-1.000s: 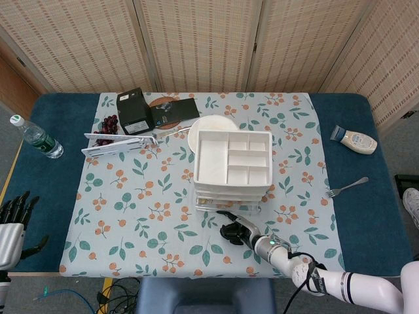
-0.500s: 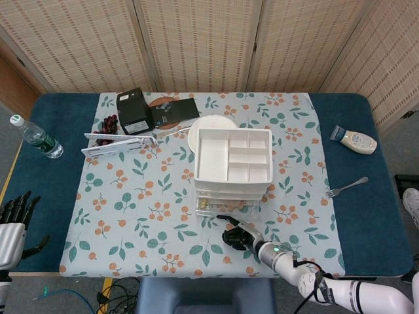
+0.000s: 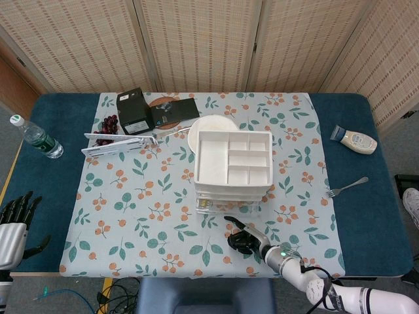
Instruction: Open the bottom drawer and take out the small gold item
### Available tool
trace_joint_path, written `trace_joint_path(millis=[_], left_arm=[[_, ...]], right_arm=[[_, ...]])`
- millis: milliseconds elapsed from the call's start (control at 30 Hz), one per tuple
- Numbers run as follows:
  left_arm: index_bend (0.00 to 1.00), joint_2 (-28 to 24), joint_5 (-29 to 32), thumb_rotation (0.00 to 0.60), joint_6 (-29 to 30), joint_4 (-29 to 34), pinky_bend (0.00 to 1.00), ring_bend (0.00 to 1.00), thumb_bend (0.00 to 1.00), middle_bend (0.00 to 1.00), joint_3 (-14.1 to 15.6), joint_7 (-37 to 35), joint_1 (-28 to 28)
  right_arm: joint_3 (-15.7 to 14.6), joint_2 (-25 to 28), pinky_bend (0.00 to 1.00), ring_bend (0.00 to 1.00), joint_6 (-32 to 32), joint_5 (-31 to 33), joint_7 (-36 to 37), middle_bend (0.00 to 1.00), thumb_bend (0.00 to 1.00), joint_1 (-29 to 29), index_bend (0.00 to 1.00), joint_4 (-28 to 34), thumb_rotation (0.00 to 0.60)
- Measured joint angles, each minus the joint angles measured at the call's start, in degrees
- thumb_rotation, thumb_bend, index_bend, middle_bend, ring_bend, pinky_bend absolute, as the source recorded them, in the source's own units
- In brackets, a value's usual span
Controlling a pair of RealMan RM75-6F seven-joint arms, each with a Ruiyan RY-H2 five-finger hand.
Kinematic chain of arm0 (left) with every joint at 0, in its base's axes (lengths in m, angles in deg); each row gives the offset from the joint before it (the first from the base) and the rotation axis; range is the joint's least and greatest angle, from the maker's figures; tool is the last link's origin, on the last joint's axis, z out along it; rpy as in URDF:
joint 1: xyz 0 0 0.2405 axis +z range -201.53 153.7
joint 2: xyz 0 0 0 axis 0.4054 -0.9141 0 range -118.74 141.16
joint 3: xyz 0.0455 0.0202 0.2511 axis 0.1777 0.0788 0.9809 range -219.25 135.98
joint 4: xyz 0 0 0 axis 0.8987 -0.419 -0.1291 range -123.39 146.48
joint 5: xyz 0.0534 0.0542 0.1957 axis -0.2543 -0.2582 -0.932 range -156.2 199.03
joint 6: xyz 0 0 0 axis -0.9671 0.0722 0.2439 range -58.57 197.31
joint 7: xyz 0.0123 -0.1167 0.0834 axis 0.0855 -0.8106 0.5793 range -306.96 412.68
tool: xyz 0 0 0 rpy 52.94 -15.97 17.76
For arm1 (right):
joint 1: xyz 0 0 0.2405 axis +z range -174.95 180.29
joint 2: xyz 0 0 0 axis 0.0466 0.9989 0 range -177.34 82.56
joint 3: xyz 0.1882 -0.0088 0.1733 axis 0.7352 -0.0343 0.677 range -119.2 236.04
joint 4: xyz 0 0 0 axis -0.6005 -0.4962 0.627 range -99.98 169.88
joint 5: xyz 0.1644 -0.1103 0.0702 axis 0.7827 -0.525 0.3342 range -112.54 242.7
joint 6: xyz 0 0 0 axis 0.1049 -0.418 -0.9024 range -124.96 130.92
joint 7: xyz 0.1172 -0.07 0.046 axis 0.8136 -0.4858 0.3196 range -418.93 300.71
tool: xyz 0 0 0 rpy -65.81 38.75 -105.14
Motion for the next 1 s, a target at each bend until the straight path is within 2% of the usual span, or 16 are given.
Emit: trace_joint_path(millis=[233,433,700,1000], left_arm=[[0.09,-0.08,-0.34,0.600,0.24,0.24,0.07,0.03,0.25,0.00,-0.06,0.01,-0.07],[0.09,0.14,-0.74,0.600,0.20,0.43,0.07,0.03,0.25,0.00,0.00,0.04,-0.27],[0.09,0.15,-0.56,0.600,-0.05,0.67,0.07,0.03,0.25,0.00,0.11,0.48,-0.30],[0.09,-0.05,-0.32,0.600,-0.19,1.00,0.07,0.03,0.25,0.00,0.18,0.86,-0.29]], right_arm=[[-0.50,6.82,1.00,1.00,0.46,-8.47,-2.35,0.79,0.74,-2.97,0.01,7.80,0.600],[-1.42,12.47,1.00,1.00,6.18,-15.71,-8.66,0.79,0.74,-4.74,0.01,11.35,0.600],[-2.88,14.06,1.00,1.00,7.26,-11.43,-12.81,0.79,0.74,-1.74,0.01,9.16,0.600],[-4.73,11.62,1.00,1.00,6.55,-4.91,-15.78,0.79,0.76,3.24,0.01,4.00,0.600]])
